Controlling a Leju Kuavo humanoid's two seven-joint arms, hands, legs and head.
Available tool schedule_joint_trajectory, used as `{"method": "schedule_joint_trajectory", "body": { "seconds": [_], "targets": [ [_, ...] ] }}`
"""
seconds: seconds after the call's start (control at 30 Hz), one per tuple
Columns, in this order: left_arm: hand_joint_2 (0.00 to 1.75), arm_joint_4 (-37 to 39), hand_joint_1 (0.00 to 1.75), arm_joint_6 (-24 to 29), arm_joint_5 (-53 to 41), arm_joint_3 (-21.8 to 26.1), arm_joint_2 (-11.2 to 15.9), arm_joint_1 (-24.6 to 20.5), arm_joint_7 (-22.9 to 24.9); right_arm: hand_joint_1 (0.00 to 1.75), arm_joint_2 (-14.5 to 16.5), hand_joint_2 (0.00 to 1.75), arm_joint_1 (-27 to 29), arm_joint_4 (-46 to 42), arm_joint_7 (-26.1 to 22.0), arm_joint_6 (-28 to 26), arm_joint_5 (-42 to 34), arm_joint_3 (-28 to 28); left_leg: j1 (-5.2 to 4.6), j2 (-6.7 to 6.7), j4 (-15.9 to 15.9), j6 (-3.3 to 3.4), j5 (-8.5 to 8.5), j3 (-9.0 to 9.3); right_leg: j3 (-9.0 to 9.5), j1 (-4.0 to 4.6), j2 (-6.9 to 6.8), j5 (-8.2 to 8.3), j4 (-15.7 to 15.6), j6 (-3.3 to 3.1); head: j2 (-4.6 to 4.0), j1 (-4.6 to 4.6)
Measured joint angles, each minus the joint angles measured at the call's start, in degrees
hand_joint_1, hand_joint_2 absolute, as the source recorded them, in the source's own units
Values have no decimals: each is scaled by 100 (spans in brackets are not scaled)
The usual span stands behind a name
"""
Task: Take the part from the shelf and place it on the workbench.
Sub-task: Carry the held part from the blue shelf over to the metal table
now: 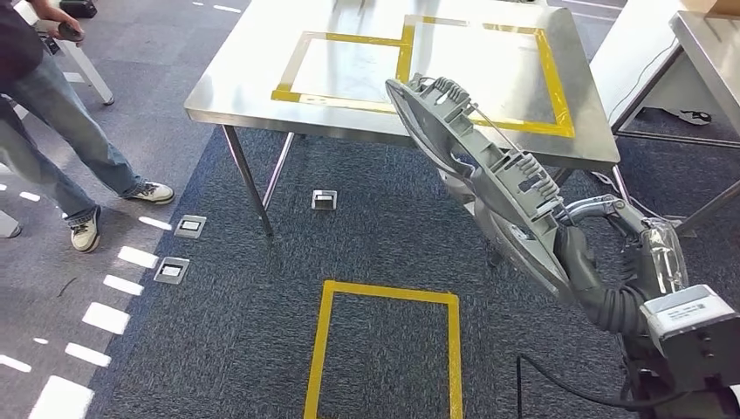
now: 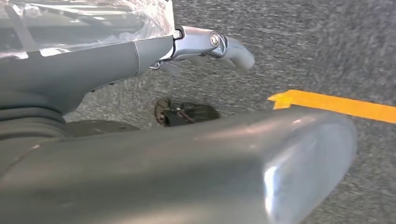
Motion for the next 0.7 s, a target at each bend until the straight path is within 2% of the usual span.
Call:
{"method": "schedule_joint_trajectory", "body": {
  "seconds": [0.03, 0.1, 0.17, 0.23, 0.3, 0.33, 0.37, 0.4, 0.47, 0.5, 0.53, 0.6, 0.7],
  "targets": [
    [0, -1, 0, -7, 1, 1, -6, 2, 4, 175, -3, 175, 5, 1, 0, 2, -1, -1, 9, 0, -17, -32, -17, 12, 5, 35, 0, 118, -145, -45, 0, 2],
    [0, -3, 0, -23, 2, -2, -20, -4, 12, 175, -11, 175, 14, -1, -1, 5, -2, -2, 23, 12, -69, -104, -29, 49, 46, 92, -13, 82, -245, -104, 0, 9],
    [0, -4, 0, -31, 1, -4, -30, -58, 14, 175, -16, 175, 9, -9, -1, 5, -3, -6, 6, 43, -51, -157, -70, 40, 222, 56, -33, 3, -476, -159, 0, 25],
    [0, -4, 0, -33, -2, -3, -30, -113, 10, 175, -12, 175, 10, -10, -1, 5, -3, -4, -6, 80, 341, -207, -257, -95, 474, -11, -36, -59, -723, -184, 0, -20],
    [0, -3, 0, -34, -1, -3, -26, -109, 16, 175, -7, 175, 15, 5, -1, 6, -3, 1, 6, 108, 1016, -261, -565, -339, 660, -32, -33, -116, -802, -179, 0, -83],
    [0, -2, 0, -33, 2, -4, -22, -97, 24, 175, -5, 175, 18, 14, -1, 6, -3, 1, 11, 114, 1264, -282, -651, -470, 742, -39, -30, -157, -817, -174, 0, -108],
    [0, -1, 0, -33, 5, -4, -15, -87, 30, 175, -4, 175, 21, 21, -1, 6, -3, 2, 13, 117, 1351, -293, -614, -569, 817, -45, -24, -203, -822, -164, 0, -133],
    [0, -1, 0, -35, 9, -4, -8, -82, 34, 175, -3, 175, 22, 25, -1, 6, -3, 2, 14, 118, 1257, -298, -431, -625, 885, -49, -17, -248, -823, -149, 0, -158],
    [0, 0, 0, -43, 12, -4, 4, -82, 35, 175, 1, 175, 24, 26, -1, 6, -3, 2, 13, 121, 710, -283, 247, -645, 992, -54, -8, -335, -819, -109, 0, -198],
    [0, 1, 0, -48, 13, -3, 8, -78, 35, 175, 4, 175, 21, 26, -2, 6, -3, 3, 1, 125, 473, -266, 494, -657, 1019, -54, -4, -364, -809, -88, 0, -207],
    [0, 1, 0, -52, 14, -3, 10, -70, 35, 175, 6, 175, 18, 25, -4, 5, -4, 2, -14, 134, 286, -238, 621, -637, 1010, -50, 5, -394, -783, -58, 0, -220],
    [0, 1, 0, -62, 25, -3, 11, -61, 35, 175, 10, 175, 19, 22, -7, 3, -8, 1, -43, 145, 187, -166, 540, -625, 946, -45, 11, -440, -709, 9, 0, -231],
    [0, -2, 0, -80, 46, -2, 16, -99, 31, 175, 11, 175, 10, 15, -10, 3, -19, -5, -4, 133, 140, -67, 483, -605, 822, -47, -1, -596, -485, 91, 0, -196]
  ]
}}
